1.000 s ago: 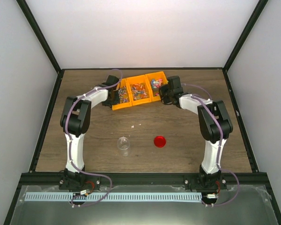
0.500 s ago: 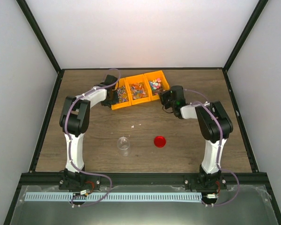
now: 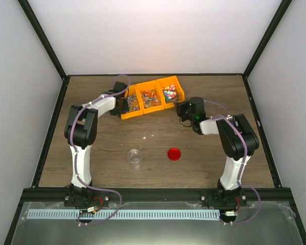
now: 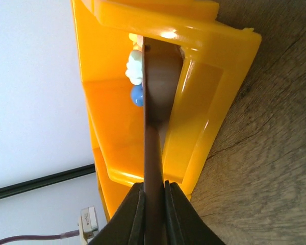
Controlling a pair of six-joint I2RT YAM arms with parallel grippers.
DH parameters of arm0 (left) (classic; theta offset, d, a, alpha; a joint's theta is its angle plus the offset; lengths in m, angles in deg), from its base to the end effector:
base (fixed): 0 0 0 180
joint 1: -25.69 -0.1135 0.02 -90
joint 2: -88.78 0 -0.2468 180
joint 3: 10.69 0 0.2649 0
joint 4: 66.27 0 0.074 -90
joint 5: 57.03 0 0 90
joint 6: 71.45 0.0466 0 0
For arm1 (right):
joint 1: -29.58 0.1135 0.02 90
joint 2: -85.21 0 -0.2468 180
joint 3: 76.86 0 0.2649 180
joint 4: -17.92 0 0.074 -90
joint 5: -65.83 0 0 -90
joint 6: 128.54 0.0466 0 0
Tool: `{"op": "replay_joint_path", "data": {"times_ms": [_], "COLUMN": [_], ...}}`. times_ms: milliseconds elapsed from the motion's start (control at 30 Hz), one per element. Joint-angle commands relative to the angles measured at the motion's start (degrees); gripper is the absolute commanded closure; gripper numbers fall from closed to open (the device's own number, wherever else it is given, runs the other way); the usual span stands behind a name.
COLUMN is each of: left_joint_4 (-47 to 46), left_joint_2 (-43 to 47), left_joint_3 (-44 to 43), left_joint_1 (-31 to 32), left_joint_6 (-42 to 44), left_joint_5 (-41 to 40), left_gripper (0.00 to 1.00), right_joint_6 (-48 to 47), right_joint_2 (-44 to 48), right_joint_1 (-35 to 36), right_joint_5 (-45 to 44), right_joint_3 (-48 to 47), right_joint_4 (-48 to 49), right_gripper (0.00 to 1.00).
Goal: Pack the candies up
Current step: Scoop the fake candies from the storage box.
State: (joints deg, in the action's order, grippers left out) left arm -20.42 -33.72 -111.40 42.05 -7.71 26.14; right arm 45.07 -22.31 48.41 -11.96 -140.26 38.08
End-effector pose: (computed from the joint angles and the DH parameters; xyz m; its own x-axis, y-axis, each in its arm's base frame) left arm 0.4279 -0.1198 0.1121 -0.9003 -0.1935 -0.3898 -0.1807 0.9811 -0.0697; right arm 0.3695 0.1364 0.1159 -0.5381 0.8427 -0.0164 0.3265 0.2263 0.9177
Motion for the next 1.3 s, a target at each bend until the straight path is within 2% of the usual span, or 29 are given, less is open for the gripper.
{"op": "replay_joint_path", "data": {"times_ms": [0, 233, 667, 1267], "left_joint_4": [0.5, 0.2, 0.7, 0.9], "left_joint_2": [-2.9, -2.5, -2.9, -3.2], "left_joint_3": [2.8, 3.6, 2.6, 2.4], "left_joint_1": [-0.3, -0.3, -0.3, -0.3], "left_joint_6": [-4.5, -4.6, -4.0, -3.4], "left_joint_5": [7.4, 7.3, 6.1, 6.1], "left_gripper": [0.96, 0.96, 0.96, 0.96], "right_joint_6": [1.5, 4.3, -1.1, -1.6], "right_joint_2": [3.0, 3.2, 3.3, 5.9], "right_joint_1": [0.7, 0.2, -1.3, -1.6], "right_joint_5": [4.9, 5.8, 8.4, 8.9], "right_joint_3": [1.0, 2.6, -2.8, -1.5], "right_joint_4": [4.5, 9.3, 6.8, 8.8], "right_gripper": [0.99, 0.99, 0.99, 0.99]}}
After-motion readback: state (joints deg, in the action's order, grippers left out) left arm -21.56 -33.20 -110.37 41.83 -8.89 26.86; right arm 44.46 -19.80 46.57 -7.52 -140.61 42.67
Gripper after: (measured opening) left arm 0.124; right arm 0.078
